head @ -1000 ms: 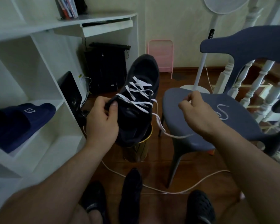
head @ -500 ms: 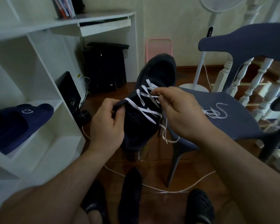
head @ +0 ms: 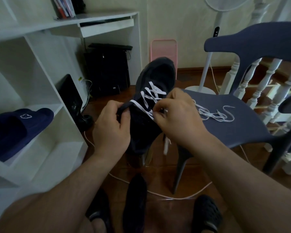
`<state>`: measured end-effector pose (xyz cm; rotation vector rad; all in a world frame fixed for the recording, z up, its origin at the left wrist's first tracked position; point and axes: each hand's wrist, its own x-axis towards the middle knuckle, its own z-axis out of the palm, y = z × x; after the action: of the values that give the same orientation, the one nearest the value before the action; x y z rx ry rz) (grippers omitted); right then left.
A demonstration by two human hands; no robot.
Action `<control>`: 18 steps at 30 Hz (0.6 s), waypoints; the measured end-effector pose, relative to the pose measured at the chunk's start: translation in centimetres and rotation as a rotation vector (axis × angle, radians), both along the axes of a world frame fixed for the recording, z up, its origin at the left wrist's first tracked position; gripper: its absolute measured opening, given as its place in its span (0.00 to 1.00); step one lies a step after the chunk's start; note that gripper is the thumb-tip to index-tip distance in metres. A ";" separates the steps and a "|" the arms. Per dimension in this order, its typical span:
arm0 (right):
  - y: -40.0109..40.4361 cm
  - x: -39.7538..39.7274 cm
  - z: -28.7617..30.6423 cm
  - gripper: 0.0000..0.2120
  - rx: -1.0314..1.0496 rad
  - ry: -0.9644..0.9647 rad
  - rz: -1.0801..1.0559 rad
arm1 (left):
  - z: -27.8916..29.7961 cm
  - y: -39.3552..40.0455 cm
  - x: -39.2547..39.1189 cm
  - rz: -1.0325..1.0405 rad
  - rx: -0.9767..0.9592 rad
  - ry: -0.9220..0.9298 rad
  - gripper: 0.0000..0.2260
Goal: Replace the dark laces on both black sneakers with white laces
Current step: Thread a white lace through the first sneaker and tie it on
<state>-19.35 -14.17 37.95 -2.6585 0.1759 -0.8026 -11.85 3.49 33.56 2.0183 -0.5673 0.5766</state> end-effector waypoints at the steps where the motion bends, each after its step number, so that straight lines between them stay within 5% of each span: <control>1: 0.1 0.1 0.1 0.05 0.027 0.019 -0.025 | 0.0 -0.1 -0.1 0.000 0.003 -0.007 0.05; 11: 0.2 1.1 -0.3 0.08 0.036 0.109 -0.127 | -0.1 -0.5 -0.7 -0.012 0.049 -0.126 0.05; 18: 0.9 0.9 -0.4 0.06 0.473 -0.074 -0.107 | 0.0 -0.7 -0.7 -0.019 -0.011 -0.124 0.07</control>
<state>-18.48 -13.24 37.53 -2.1862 0.4347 -0.7778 -12.58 2.76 33.53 1.9749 -0.6550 0.6954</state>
